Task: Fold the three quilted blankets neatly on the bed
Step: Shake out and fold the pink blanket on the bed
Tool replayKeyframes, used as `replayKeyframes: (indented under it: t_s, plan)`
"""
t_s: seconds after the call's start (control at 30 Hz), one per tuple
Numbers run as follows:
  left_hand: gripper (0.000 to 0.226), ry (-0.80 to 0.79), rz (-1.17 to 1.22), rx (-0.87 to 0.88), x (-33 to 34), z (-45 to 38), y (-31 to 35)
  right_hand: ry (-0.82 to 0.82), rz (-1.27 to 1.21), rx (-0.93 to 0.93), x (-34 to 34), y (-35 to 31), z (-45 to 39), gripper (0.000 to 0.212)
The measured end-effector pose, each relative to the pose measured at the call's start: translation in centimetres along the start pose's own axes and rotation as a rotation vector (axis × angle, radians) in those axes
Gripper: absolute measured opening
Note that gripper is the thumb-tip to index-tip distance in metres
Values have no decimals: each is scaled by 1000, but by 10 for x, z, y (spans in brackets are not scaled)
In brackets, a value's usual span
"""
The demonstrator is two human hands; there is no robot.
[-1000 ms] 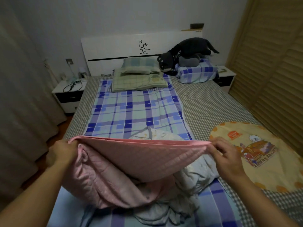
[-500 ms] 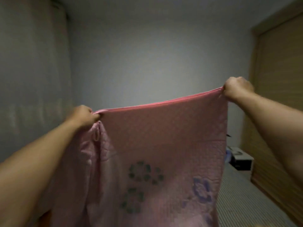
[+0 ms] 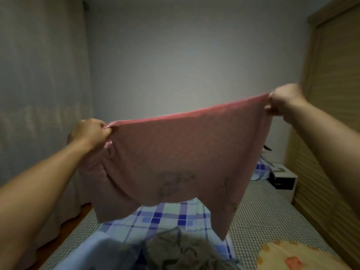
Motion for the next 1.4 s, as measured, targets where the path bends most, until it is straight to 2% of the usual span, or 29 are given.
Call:
replayKeyframes:
  t_s: [0.07,0.17,0.3,0.43,0.5,0.63,0.67,0.77,0.83,0.97,1.1,1.17,1.27,1.33,1.4]
  plan:
    - [32,-48,-9,-47,14,27,8,-25,72,101,-15,36,28,10]
    - [38,-79,-58,-59,6,54,40,103,114,22,-58,52,67,24]
    - [43,34,-140,7,-64,56,89,358,186,-212,-135,-2,95,33]
    - [39,101,-263,70,-115,49,122,465,118,-212,-176,-38,79,40]
    - [38,109,-305,75,-113,50,128,415,170,-183,-172,-29,55,43]
    - [37,-31,-310,72,-61,51,123,75,521,-83,-107,36,9,29]
    - [36,-64,-305,74,-44,49,118,34,546,-58,-92,53,4,28]
    - [36,-109,-266,67,-5,46,110,28,512,-44,-62,86,-9,28]
    - [37,-83,-250,68,2,40,110,26,490,-37,-54,90,-20,29]
    - [35,132,-266,133,-37,17,130,174,283,-84,-90,49,-44,30]
    - [32,307,-126,213,-81,16,151,321,35,-141,-147,28,-24,27]
    - [37,260,-62,282,-70,34,148,303,-68,-159,-153,55,-4,24]
    - [49,113,-131,379,-7,85,126,133,-186,-133,-127,142,34,18]
    - [48,-19,-257,445,59,134,104,2,-143,-96,-102,217,79,22]
    - [40,-114,-288,519,118,192,91,-62,-6,-77,-88,290,137,17]
Point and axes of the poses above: each hand's wrist, its own z-axis away from the middle knuckle, its own x-axis out of the palm, y = z × x, the point moved 8 cm from there along -z, towards the middle knuckle, and after that the axes turned 7 degrees about -y, right-handed, at the moved point
